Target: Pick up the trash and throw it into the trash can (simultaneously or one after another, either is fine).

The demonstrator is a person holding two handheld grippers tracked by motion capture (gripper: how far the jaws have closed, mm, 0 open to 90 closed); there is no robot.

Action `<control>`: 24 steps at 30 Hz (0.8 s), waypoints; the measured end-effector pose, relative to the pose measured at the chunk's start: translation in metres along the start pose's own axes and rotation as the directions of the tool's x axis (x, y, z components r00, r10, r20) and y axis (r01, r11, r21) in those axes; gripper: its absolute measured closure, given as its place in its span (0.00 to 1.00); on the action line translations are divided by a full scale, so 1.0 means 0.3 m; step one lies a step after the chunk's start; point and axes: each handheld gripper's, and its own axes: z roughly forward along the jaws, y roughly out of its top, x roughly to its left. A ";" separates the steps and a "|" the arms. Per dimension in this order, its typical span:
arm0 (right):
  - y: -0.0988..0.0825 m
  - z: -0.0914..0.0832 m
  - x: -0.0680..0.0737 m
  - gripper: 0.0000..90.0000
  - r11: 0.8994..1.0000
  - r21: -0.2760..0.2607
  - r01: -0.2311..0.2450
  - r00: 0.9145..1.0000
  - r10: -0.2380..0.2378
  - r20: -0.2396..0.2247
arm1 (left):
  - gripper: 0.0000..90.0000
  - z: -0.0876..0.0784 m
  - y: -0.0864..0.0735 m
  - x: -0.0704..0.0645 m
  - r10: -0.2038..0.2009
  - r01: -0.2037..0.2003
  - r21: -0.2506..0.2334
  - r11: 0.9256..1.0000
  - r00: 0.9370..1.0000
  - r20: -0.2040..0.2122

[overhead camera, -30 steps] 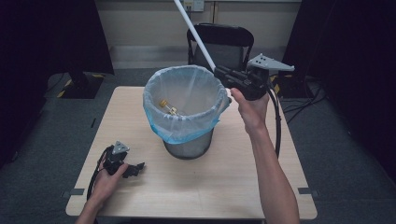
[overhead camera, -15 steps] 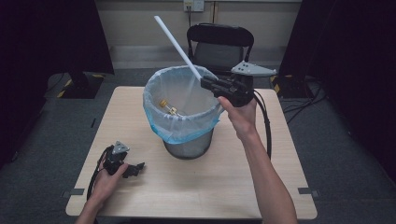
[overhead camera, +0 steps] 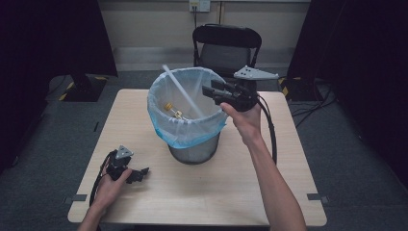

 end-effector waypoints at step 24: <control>0.021 -0.005 -0.045 0.21 1.000 -0.002 -0.026 1.000 0.026 0.015 | 0.00 0.000 0.000 0.000 0.000 0.000 0.000 1.000 1.000 0.000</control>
